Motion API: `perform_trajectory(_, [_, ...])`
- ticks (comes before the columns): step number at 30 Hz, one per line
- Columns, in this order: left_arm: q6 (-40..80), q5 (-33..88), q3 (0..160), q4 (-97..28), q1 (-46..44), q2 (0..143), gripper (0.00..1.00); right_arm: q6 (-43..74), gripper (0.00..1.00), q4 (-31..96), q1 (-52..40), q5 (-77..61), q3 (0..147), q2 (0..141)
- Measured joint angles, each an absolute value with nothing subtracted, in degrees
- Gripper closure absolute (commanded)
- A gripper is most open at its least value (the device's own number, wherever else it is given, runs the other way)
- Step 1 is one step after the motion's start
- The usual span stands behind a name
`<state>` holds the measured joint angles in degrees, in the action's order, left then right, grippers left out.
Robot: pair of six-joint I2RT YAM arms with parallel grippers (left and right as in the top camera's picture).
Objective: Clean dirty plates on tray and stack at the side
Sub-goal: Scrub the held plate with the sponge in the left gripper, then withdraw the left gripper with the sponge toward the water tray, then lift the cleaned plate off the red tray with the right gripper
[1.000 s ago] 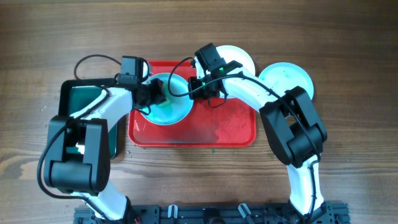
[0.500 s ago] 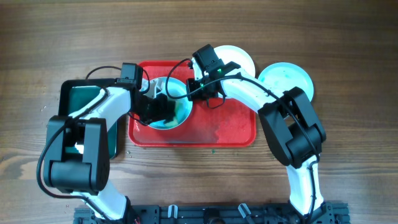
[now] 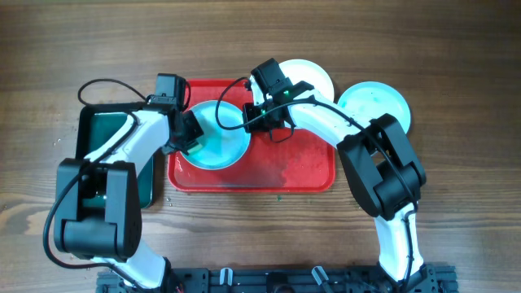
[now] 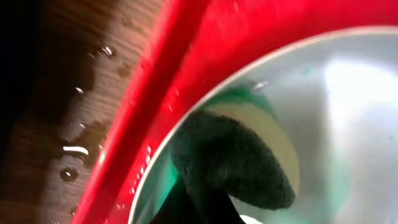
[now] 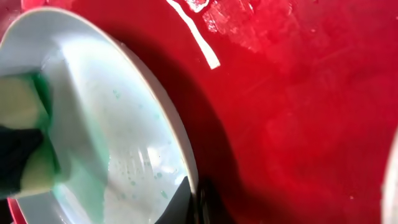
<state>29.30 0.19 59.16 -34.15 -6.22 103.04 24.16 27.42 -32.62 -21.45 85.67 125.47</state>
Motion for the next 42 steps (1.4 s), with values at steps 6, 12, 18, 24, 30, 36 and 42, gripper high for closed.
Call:
perform_trajectory(6, [23.14,11.99,71.99,-49.41,-1.89,101.25,0.96,24.21,0.96,30.11,-32.27,-22.98,85.82,125.47])
perform_trajectory(12, [21.23,14.06,83.05,-55.70,8.84,91.96,0.96,24.16,0.96,36.62,-32.05,-24.99,85.97,124.88])
perform_trajectory(18, [21.02,13.80,81.60,-59.20,11.42,92.16,0.96,23.03,0.96,45.19,-32.93,-7.22,84.58,116.27])
perform_trajectory(24, [20.84,13.39,80.93,-60.29,11.42,92.16,0.96,21.76,0.96,47.44,-42.59,24.10,84.58,102.67])
perform_trajectory(30, [20.82,13.39,80.93,-60.90,11.42,92.20,0.96,21.12,0.96,48.62,-56.34,52.25,84.58,102.45])
perform_trajectory(36, [20.82,13.39,80.93,-60.90,11.42,92.20,0.96,21.10,0.96,48.23,-64.05,69.08,84.58,102.45])
perform_trajectory(42, [20.82,13.39,80.90,-60.93,11.42,92.20,0.96,18.94,0.96,44.51,-66.50,81.54,84.55,102.45])
